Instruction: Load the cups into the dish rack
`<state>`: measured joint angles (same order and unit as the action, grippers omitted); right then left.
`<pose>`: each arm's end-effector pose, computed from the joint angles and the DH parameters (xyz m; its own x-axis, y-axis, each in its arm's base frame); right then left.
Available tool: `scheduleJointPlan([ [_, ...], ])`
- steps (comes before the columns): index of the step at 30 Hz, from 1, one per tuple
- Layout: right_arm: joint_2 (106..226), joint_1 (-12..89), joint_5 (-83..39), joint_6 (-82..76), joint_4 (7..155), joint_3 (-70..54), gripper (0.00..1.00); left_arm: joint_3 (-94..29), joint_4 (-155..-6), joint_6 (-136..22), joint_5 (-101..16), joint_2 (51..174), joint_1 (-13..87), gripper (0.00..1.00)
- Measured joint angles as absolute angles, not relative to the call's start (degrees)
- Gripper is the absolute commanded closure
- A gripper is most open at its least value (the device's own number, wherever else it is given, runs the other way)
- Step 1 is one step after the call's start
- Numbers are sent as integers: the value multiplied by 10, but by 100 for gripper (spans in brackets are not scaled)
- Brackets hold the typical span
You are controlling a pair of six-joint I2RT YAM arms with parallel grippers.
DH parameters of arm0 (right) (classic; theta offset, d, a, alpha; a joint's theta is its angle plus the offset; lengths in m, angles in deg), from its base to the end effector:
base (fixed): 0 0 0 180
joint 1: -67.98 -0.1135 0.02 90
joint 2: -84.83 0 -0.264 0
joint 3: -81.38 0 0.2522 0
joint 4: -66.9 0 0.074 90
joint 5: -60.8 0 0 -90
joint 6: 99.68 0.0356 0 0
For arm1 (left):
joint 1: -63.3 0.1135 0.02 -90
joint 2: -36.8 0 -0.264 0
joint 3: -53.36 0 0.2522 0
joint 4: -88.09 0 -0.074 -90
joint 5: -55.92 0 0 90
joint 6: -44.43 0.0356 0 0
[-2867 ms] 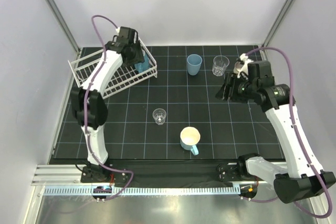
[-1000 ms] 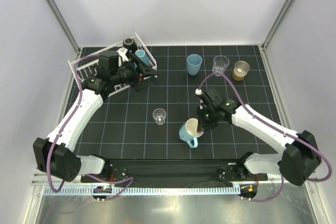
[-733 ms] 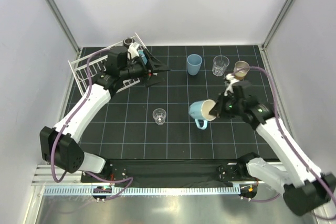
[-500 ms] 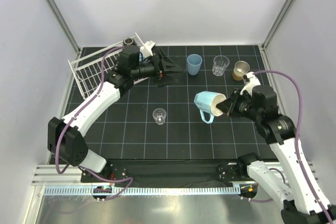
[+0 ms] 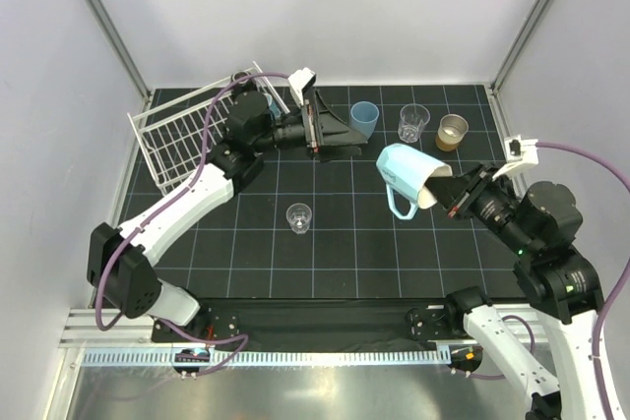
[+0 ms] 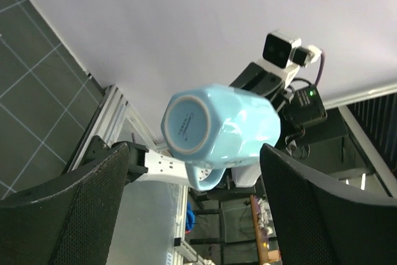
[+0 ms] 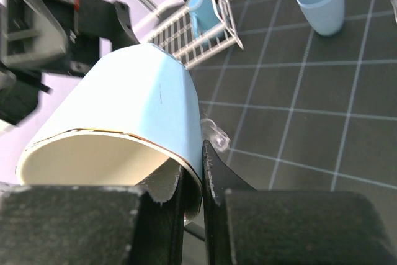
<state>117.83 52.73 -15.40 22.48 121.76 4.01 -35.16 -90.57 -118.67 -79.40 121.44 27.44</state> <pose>0.0804 0.0307 0.4139 -0.4051 0.4253 -0.8093 -0.3143 0.7664 0.5602 0.2655 -0.2231 0.3978 -0.9345 -0.1546 -0.3206 0.3215 0.0199 -0.9467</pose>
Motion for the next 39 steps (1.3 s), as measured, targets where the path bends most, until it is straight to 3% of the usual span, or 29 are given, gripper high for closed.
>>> scheduleJointPlan([
  [16,1184,527,-108,325,1083,-1,96,-326,-1112,-1231,-843,1200,192,24],
  [31,1201,527,-97,368,974,72,96,-357,-1187,-1280,-853,1243,159,42],
  [39,1209,527,-108,394,924,96,96,-371,-1186,-1283,-851,1259,161,57],
])
